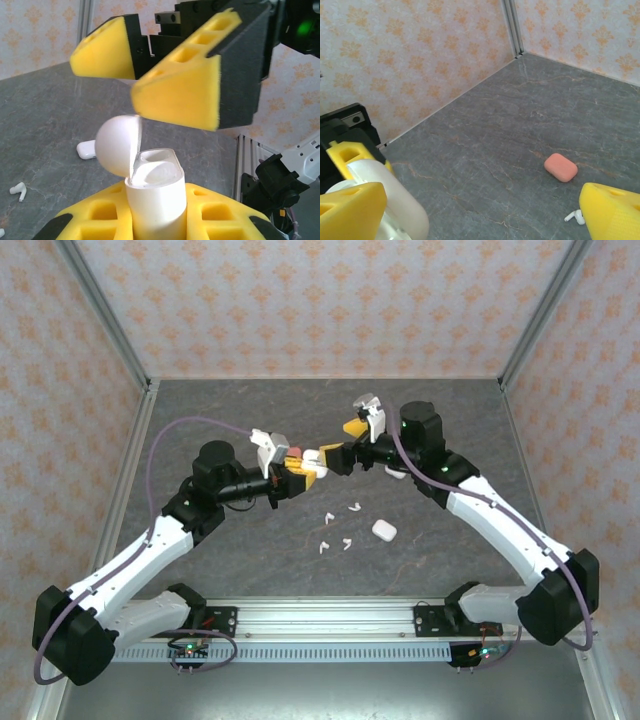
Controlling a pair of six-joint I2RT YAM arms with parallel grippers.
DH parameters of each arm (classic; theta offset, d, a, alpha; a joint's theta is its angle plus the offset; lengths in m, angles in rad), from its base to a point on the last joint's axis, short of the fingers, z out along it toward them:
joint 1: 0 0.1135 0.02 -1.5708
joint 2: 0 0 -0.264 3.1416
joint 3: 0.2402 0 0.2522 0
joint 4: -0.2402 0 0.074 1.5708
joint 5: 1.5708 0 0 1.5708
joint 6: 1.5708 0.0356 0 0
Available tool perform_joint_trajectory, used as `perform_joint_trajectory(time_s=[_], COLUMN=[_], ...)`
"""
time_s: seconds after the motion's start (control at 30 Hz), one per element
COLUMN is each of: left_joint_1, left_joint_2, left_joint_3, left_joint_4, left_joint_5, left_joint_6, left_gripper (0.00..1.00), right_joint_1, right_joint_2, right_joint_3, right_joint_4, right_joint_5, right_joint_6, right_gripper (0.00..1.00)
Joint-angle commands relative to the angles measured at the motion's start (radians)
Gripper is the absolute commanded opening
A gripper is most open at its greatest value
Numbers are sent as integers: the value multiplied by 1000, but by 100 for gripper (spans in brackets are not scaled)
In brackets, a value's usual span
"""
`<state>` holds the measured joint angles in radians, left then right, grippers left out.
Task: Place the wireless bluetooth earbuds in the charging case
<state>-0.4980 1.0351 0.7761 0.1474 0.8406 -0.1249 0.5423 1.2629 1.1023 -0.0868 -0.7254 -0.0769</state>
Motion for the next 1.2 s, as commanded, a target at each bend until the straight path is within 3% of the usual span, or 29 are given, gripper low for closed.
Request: perform_joint_trajectory(time_s=[0.0,0.23,0.53,0.83,1.17], left_joint_1=[-8,-8,-8,-8,-8], left_joint_2=[-20,-23,-92,-156,-144], left_joint_3=[33,28,27,34,34], left_joint_4=[14,-24,-147,-209,-188], left_joint_5=[22,3,-30,-31,-29], left_joint_6=[34,58,127,151,131], left_gripper=[12,12,12,12,12], right_joint_1=[-4,-30,-49,-46,-22], right_joint_2=[0,-72,-24,261,682], right_joint_3=[38,33,44,83,321], right_joint_4=[-23,-25,-269,-264,-272], right_joint_5=[-1,-2,130,147,162], right_joint_6=[17,71,70,53,13], right_gripper=[99,100,91,74,61])
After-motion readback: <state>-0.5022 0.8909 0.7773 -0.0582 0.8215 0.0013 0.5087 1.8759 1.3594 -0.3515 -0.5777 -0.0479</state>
